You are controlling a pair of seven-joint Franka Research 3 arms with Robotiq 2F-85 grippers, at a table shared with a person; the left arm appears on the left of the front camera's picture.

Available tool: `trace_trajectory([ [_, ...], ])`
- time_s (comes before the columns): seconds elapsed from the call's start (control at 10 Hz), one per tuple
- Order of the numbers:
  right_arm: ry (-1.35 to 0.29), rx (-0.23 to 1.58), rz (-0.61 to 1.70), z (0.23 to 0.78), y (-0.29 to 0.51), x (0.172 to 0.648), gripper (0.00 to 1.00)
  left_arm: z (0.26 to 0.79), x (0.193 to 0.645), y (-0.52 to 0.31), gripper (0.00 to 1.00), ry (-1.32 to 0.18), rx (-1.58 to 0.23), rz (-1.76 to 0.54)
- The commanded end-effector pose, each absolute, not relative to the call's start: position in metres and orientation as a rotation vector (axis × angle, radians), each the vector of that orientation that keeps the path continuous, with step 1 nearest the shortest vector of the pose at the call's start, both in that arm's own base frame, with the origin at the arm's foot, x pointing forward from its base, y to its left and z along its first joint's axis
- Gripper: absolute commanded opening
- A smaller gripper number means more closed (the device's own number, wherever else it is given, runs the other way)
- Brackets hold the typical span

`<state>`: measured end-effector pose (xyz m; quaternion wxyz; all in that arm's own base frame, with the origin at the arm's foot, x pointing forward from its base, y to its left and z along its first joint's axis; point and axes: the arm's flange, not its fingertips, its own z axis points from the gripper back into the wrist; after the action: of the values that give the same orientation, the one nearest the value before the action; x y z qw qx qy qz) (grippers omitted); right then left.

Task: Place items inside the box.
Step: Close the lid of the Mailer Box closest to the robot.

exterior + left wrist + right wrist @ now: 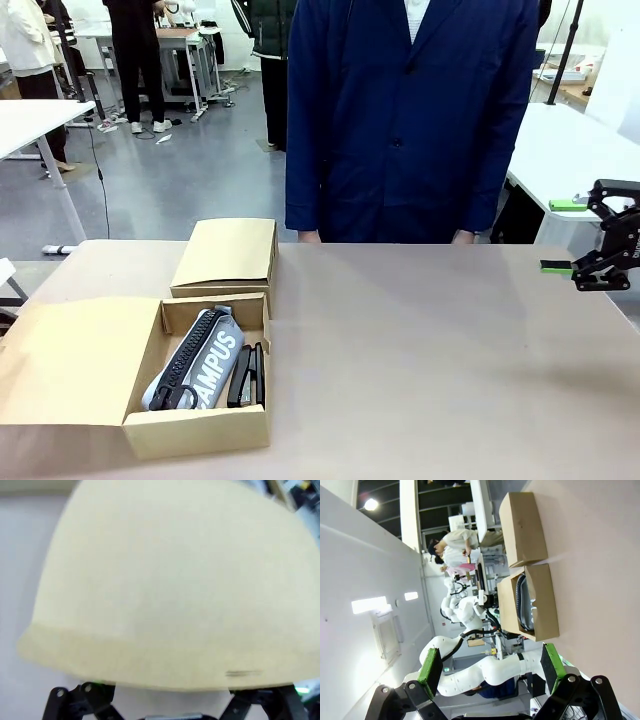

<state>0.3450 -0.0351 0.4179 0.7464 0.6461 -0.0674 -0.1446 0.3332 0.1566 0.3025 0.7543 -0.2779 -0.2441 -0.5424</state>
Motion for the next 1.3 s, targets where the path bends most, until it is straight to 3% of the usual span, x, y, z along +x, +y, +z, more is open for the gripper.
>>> trace_trajectory([
  [0.0, -0.147, 1.427, -0.341, 0.421, -0.033, 0.347, 1.00, 0.305, 0.320, 0.140, 1.00, -0.662, -0.684, -1.178],
  [0.3, -0.147, 1.427, -0.341, 0.421, -0.033, 0.347, 1.00, 0.323, 0.310, 0.123, 1.00, -0.799, -0.807, -1.156],
  [0.7, -0.147, 1.427, -0.341, 0.421, -0.033, 0.347, 1.00, 0.359, 0.303, 0.064, 1.00, -0.997, -0.805, -1.095],
  [0.9, -0.147, 1.427, -0.341, 0.421, -0.033, 0.347, 1.00, 0.364, 0.299, 0.022, 1.00, -0.987, -0.857, -1.098],
  [1.2, -0.147, 1.427, -0.341, 0.421, -0.033, 0.347, 1.00, 0.357, 0.298, -0.043, 1.00, -1.094, -0.906, -1.052],
])
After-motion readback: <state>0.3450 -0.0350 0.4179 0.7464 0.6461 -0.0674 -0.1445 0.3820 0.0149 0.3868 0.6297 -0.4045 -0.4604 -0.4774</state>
